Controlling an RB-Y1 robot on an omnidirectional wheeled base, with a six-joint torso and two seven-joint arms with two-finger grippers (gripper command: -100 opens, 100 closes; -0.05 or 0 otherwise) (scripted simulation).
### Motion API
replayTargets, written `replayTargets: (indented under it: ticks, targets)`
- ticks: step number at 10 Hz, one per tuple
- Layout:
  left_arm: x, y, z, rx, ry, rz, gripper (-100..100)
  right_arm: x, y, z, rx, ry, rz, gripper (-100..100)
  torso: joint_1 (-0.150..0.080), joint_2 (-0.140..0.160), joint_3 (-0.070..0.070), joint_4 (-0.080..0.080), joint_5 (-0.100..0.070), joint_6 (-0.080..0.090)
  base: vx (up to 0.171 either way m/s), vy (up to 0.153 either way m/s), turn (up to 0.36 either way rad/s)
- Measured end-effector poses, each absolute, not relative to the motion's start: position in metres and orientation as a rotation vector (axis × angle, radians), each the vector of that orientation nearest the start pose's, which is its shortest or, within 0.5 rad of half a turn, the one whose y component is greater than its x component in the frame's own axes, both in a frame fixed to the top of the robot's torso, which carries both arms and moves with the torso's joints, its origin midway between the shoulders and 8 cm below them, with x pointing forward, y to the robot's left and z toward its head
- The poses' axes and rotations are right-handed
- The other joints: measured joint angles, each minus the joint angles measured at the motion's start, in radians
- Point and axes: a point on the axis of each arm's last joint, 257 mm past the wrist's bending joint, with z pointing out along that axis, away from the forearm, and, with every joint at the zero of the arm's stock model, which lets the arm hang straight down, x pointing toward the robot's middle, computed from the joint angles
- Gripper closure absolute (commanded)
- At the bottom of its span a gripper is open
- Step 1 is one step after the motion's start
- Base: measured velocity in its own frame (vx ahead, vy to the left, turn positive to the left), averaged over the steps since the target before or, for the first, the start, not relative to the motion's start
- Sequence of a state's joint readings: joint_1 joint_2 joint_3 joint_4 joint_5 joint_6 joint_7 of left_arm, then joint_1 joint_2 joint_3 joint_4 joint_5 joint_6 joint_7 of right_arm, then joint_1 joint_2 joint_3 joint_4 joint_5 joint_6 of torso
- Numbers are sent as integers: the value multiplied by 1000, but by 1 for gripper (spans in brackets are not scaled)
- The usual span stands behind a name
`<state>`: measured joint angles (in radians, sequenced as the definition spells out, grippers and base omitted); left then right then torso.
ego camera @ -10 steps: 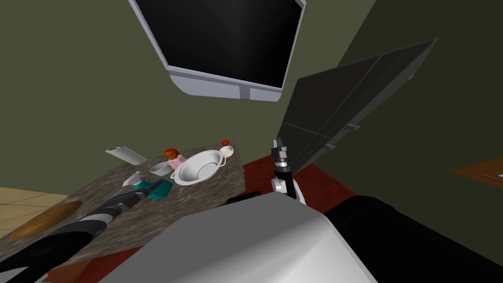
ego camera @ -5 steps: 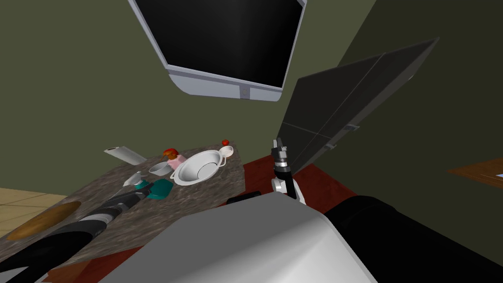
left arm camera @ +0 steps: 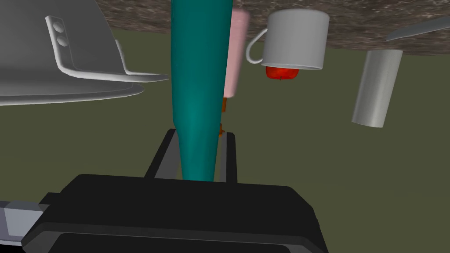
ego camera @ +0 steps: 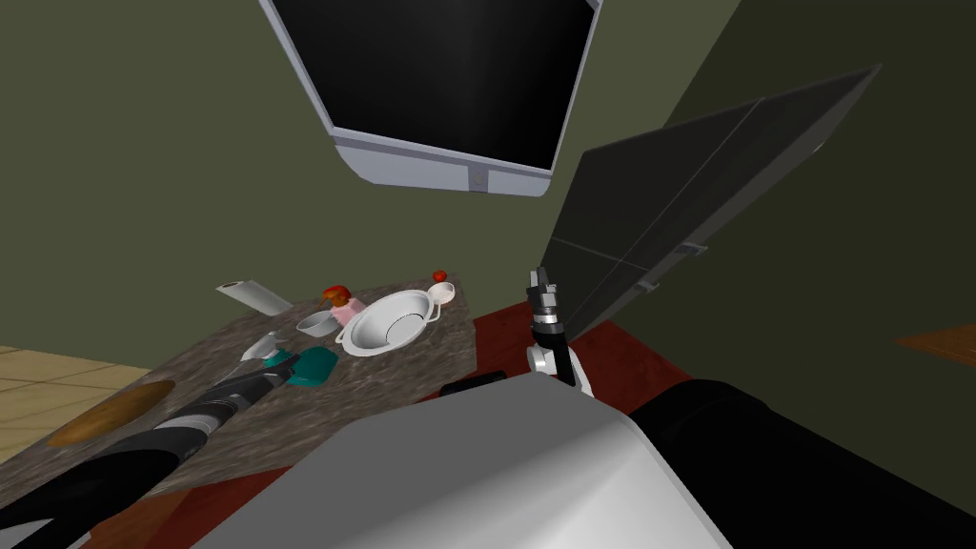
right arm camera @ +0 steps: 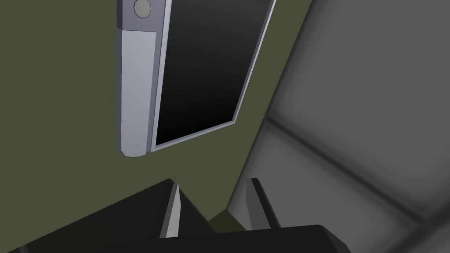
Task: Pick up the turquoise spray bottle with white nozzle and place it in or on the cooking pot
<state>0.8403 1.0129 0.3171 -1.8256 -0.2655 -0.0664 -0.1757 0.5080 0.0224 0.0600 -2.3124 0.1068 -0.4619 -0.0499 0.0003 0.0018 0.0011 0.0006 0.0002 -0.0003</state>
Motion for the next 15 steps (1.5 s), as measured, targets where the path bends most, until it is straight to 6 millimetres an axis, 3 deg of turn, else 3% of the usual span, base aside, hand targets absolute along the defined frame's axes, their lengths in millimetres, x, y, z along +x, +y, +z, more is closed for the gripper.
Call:
replayTargets:
  ticks: [3,11,15]
  targets:
    - [325,578,-182,-180,1875,121,100,347,-251,29,645,652,1334,0,-5,10,6,2,-1,-2,-147,-79,43]
    - [294,625,-132,-214,1803,228,100,347,-251,29,645,652,1334,0,-19,13,8,4,-6,-3,-164,-188,30]
    - [304,639,-109,-233,1762,285,100,347,-251,29,645,653,1333,0,-7,-11,-6,-2,-3,1,110,-72,-78]
